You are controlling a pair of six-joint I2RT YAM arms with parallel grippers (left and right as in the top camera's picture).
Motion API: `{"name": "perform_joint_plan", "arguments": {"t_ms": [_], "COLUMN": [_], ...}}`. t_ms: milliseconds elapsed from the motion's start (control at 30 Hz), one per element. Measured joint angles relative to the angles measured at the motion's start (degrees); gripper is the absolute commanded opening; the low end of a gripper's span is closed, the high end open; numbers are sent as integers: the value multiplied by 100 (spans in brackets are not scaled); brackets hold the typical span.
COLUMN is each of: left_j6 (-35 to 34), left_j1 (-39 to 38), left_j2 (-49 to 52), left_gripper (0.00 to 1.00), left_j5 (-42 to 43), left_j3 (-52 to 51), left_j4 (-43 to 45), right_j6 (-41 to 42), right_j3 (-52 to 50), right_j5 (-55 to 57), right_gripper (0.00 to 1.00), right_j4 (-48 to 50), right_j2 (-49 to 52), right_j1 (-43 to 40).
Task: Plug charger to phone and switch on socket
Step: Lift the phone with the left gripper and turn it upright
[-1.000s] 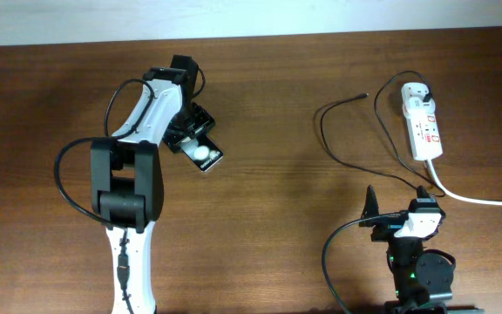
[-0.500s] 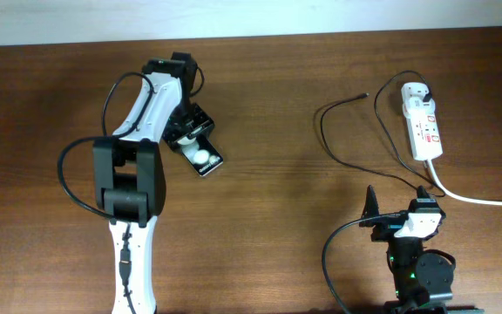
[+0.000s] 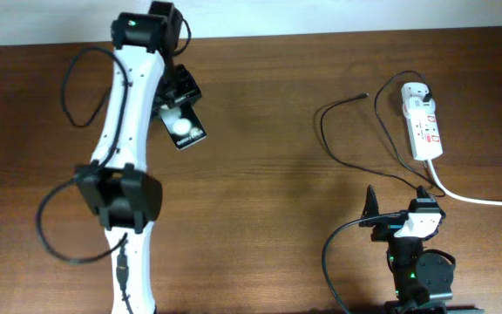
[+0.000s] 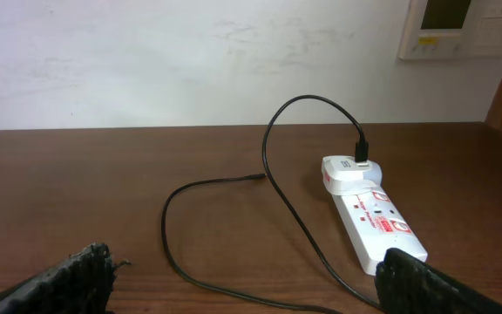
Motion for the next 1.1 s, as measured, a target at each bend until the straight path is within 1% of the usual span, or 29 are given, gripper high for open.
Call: {"name": "perform_joint_plan", "arguments": {"t_ms": [133, 300, 367, 433, 500, 533, 567, 600, 633, 667, 733, 800, 833, 867, 933, 1000, 1100], "left_j6": [297, 619, 680, 699, 699, 691, 638, 599, 507, 437, 267, 197, 181, 160, 138, 138, 164], "left_j1": [0, 0, 0, 0, 0, 0, 0, 0, 0, 0, 0, 7, 7, 4, 7, 7, 31], "left_j2": [-1316, -2911, -3493, -4430, -5093, -5445, -5925, -6153, -6378, -6452, -6566, -6531, -6478, -6437, -6116, -5810, -4898], "left_gripper": [57, 56, 56, 56, 56, 56, 56, 57, 57, 57, 57, 57, 57, 56, 55, 53, 53], "left_j5": [35, 352, 433, 476, 476, 476, 476, 476, 476, 476, 490, 717, 798, 992, 1381, 1569, 2267], "left_j3": [11, 15, -201, -778, -1453, -1908, -2597, -3016, -3646, -4006, -5069, -6011, -6273, -6728, -7379, -7495, -7541], "left_j4": [-4, -22, -15, -11, 2, -11, -39, 85, 262, 407, 994, 1755, 1945, 2358, 2896, 3073, 3543], "right_j6": [2, 0, 0, 4, 2, 2, 2, 2, 2, 2, 0, 2, 0, 0, 0, 2, 4], "right_j3": [0, 0, 0, 0, 0, 0, 0, 0, 0, 2, 0, 0, 0, 0, 0, 0, 0], "right_j5": [0, 2, 2, 2, 4, 0, 2, 0, 0, 4, 2, 0, 2, 2, 2, 2, 2], "right_gripper": [99, 99, 99, 98, 99, 99, 99, 99, 99, 99, 99, 99, 99, 99, 99, 99, 99], "right_j4": [0, 0, 2, 0, 2, 0, 0, 0, 0, 4, 0, -4, 2, 2, 2, 0, 2], "right_j2": [0, 0, 0, 2, 2, 0, 0, 4, 4, 7, 4, 4, 4, 4, 0, 0, -2], "right_j1": [0, 0, 0, 0, 0, 0, 0, 0, 0, 0, 0, 0, 0, 0, 0, 0, 0]}}
